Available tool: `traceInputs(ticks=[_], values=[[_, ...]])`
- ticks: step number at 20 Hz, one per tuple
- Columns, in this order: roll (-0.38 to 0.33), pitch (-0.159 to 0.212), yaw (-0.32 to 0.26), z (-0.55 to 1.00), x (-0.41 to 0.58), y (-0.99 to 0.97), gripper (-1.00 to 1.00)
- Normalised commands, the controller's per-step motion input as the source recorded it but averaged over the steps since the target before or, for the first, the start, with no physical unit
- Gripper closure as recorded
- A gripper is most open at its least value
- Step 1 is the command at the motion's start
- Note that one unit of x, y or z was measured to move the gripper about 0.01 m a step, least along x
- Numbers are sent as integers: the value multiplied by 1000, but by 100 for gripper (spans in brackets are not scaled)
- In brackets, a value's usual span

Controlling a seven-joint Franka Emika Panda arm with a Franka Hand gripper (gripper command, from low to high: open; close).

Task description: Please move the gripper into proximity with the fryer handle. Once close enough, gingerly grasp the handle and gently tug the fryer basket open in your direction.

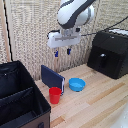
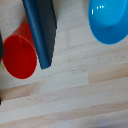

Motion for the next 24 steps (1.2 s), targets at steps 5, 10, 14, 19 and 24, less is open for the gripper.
traceInputs(ticks=[5, 10, 14, 19, 24], values=[[-69, -14, -375, 0, 113, -9, -100], [-45, -18, -375, 0, 108, -29, -100], [-103, -28, -368, 0, 156, -13, -100], [-243, -17, -295, 0, 163, 0, -100], [-360, -3, -183, 3, 116, 0, -100]])
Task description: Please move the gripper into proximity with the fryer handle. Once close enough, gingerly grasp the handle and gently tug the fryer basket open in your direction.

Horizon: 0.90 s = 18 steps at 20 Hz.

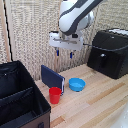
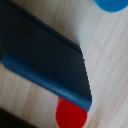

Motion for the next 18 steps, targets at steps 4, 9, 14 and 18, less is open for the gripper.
traceInputs(ticks=[4, 9, 14, 18], values=[[-375, -17, -129, -21, 9, 0, -100], [-375, -113, -47, -7, 0, 0, -100], [-375, -165, -3, 0, -33, 0, -100], [-370, -184, 25, -81, -74, -129, -100]])
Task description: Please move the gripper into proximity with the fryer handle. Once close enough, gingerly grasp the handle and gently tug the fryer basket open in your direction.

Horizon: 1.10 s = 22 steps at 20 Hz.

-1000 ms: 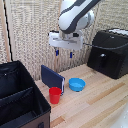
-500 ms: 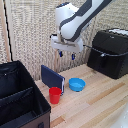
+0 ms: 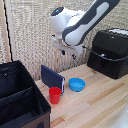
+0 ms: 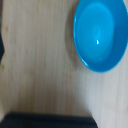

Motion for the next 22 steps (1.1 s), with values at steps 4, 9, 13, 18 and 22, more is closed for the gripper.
traceInputs(ticks=[4, 9, 13, 18, 22], values=[[-255, -143, 61, -323, -191, -358, -100], [-127, -99, 66, -342, -264, -553, -100], [-119, -73, 72, -246, -302, -582, -100], [-141, -60, 85, -259, -317, -557, -100], [-167, -52, 105, -292, -307, -572, -100]])
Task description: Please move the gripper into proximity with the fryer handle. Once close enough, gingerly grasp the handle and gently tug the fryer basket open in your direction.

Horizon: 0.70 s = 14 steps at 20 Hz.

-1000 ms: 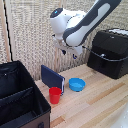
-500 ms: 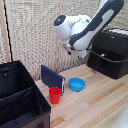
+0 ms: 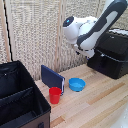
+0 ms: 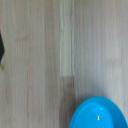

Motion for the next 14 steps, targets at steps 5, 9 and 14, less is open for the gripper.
traceInputs(ticks=[5, 9, 14], values=[[-183, -50, 121, -317, -285, -591, -100], [-178, -42, 129, -342, -241, -596, -100], [-159, -14, 128, -327, -237, -609, -100]])
